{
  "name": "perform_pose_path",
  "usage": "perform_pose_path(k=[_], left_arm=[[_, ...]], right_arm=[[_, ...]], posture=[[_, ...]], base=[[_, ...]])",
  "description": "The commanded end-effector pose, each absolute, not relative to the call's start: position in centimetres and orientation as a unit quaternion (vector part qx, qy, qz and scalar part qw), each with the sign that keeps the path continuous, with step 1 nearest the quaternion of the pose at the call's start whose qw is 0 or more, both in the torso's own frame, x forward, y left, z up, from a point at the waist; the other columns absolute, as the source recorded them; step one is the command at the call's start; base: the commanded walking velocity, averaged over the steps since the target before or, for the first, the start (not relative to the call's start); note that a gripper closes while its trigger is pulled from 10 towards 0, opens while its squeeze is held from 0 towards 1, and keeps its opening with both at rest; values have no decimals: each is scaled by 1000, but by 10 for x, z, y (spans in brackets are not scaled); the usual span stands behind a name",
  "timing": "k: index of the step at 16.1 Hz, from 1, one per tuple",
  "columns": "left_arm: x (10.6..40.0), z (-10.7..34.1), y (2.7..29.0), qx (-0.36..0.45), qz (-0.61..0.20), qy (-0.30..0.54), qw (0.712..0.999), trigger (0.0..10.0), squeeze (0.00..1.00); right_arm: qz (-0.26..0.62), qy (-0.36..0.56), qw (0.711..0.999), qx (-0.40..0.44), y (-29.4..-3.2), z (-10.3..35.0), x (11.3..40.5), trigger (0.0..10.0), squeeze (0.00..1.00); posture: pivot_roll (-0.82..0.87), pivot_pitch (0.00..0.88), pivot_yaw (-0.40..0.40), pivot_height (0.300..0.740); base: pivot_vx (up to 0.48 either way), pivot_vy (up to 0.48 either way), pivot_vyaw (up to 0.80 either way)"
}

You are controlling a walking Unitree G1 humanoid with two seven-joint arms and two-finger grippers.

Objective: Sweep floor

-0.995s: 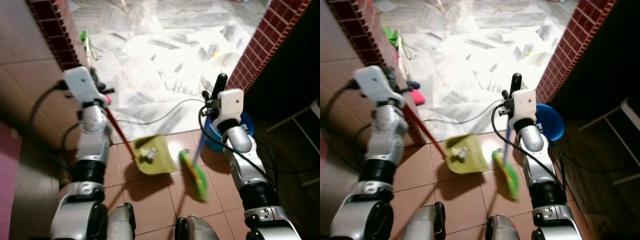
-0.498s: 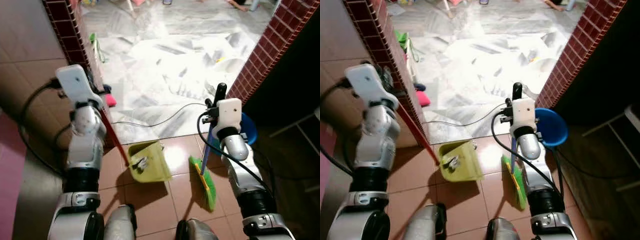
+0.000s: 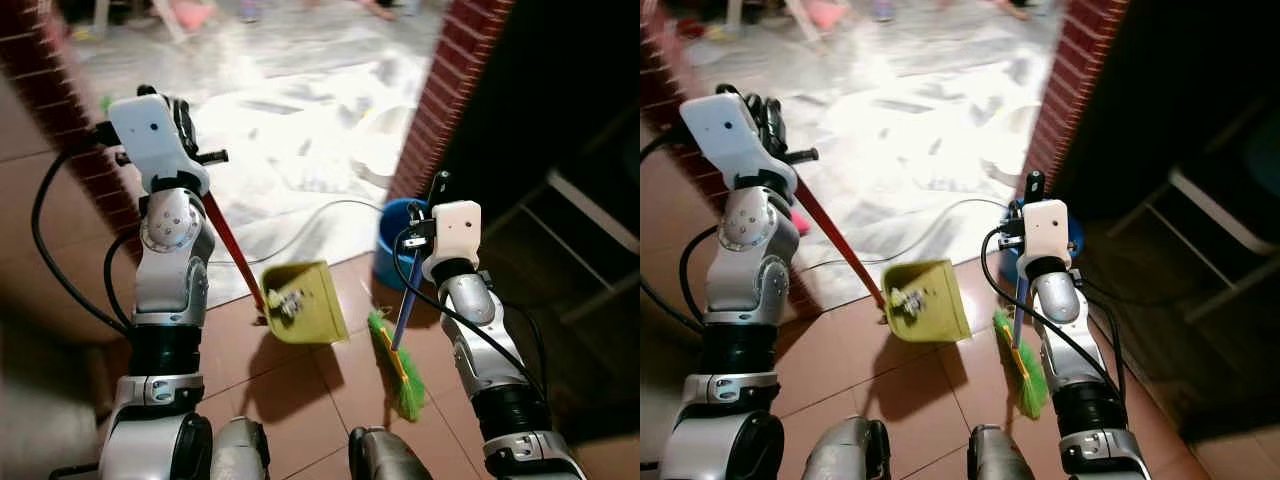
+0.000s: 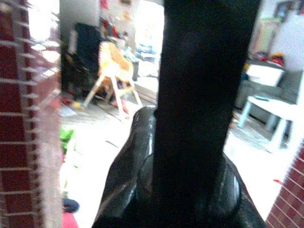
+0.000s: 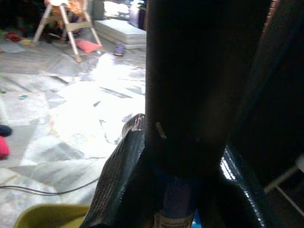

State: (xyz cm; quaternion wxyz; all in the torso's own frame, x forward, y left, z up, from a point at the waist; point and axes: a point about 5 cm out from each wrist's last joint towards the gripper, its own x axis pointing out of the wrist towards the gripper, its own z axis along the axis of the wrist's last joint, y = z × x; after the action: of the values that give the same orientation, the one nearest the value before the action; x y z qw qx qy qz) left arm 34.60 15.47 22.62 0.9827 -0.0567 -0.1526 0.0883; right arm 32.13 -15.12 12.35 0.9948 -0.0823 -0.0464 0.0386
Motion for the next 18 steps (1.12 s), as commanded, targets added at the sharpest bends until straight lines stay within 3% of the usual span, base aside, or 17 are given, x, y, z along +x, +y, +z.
perform_pose_path(k=[1, 12, 18], left_arm=[[342, 253, 152, -62, 85, -205, 973, 10000, 0], [338, 245, 147, -63, 48, -184, 980, 10000, 0], [337, 253, 143, -72, 27, -199, 977, 10000, 0]], right_arm=[[28, -46, 993, -101, -158, 126, 322, 10000, 0], [23, -35, 994, -99, -158, 120, 319, 10000, 0], [23, -33, 994, -98, -156, 121, 319, 10000, 0]], posture=[[-42, 41, -5, 740], [-37, 38, 10, 740], [-39, 41, 10, 740]], base=[[0, 0, -494], [0, 0, 0], [0, 0, -800]])
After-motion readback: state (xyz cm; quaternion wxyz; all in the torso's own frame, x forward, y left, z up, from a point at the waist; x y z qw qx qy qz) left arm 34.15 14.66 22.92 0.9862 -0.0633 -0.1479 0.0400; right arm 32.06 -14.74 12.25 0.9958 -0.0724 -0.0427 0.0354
